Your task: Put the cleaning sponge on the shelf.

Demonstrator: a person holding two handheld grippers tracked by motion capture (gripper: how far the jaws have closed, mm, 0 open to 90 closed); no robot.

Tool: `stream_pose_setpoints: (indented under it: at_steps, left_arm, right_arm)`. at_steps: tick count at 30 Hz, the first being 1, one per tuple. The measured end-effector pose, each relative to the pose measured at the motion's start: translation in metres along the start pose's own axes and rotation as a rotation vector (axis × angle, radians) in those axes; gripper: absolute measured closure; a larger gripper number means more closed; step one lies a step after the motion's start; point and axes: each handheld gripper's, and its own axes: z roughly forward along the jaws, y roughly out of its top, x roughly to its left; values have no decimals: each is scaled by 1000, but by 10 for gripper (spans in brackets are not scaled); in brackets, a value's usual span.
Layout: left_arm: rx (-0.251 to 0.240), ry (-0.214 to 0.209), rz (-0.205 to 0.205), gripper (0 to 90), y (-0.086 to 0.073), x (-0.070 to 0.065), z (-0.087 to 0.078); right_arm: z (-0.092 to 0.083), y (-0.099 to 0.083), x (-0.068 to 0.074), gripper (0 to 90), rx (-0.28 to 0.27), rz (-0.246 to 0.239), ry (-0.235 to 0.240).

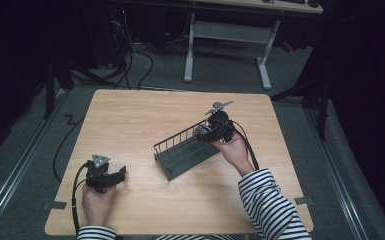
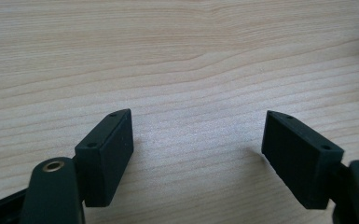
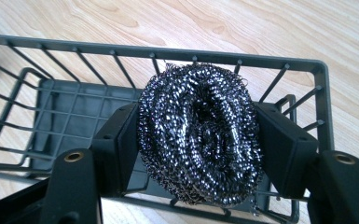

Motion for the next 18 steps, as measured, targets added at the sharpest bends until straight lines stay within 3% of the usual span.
stream_pose_setpoints:
  at_steps: [18]
  left_arm:
    - [1, 2, 2, 256, 0, 0, 0]
  right_arm:
    - [26, -3, -9, 341, 71, 26, -11]
